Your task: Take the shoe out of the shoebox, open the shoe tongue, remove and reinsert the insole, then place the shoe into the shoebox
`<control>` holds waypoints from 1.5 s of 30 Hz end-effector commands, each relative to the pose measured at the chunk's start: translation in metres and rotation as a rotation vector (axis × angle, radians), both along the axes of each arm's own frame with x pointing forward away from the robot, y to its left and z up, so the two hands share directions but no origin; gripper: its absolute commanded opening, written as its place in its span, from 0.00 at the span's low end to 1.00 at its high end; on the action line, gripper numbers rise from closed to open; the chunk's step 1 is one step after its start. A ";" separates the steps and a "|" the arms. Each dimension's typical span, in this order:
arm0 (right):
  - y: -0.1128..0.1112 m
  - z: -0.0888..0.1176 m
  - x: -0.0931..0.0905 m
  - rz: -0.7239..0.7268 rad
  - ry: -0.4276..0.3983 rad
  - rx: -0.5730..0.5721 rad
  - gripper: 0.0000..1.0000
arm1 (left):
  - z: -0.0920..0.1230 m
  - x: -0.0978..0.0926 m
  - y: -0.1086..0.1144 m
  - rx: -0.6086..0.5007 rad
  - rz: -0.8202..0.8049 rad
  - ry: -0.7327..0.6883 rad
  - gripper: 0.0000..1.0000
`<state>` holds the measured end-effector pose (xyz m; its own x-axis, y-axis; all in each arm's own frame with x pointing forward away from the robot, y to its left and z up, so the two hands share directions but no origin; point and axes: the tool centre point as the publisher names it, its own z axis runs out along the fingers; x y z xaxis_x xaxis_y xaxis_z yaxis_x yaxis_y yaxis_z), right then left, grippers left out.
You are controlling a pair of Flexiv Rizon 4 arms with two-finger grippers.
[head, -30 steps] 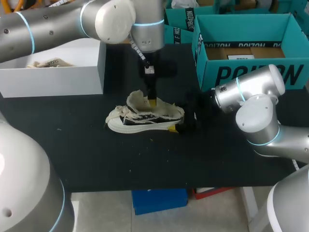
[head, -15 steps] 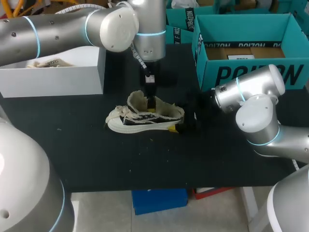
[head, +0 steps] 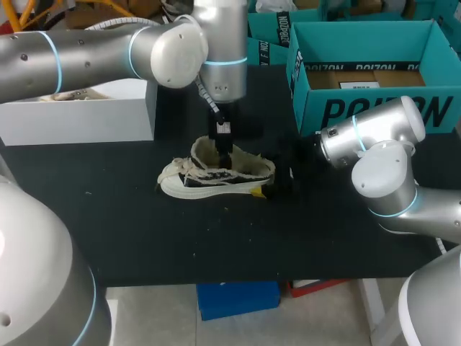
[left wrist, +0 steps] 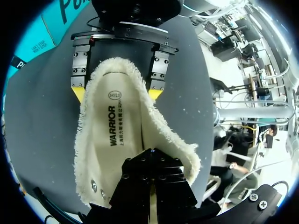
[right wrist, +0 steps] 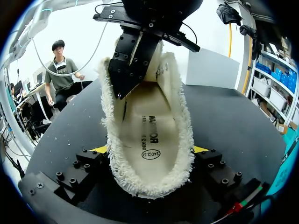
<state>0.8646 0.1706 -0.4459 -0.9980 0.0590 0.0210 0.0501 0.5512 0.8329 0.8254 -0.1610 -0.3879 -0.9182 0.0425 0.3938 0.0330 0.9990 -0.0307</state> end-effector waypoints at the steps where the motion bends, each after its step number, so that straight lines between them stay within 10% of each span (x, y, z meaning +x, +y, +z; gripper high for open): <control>1: 0.000 0.000 0.001 0.000 0.001 -0.002 0.00 | -0.006 -0.002 -0.002 0.003 0.000 -0.004 0.00; 23: 0.000 0.000 0.001 0.000 0.001 -0.002 0.00 | -0.029 -0.006 -0.003 0.001 0.050 -0.021 0.00; 29: 0.000 0.000 0.001 0.000 0.001 -0.002 0.00 | -0.030 -0.005 -0.001 -0.001 0.055 -0.038 0.29; 45: 0.000 0.000 0.001 0.000 0.001 -0.002 0.00 | -0.029 -0.009 0.002 0.063 0.079 -0.249 0.23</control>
<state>0.8634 0.1707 -0.4466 -0.9981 0.0582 0.0207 0.0494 0.5515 0.8327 0.8311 -0.1623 -0.4169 -0.9713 -0.0462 0.2335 -0.0412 0.9988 0.0261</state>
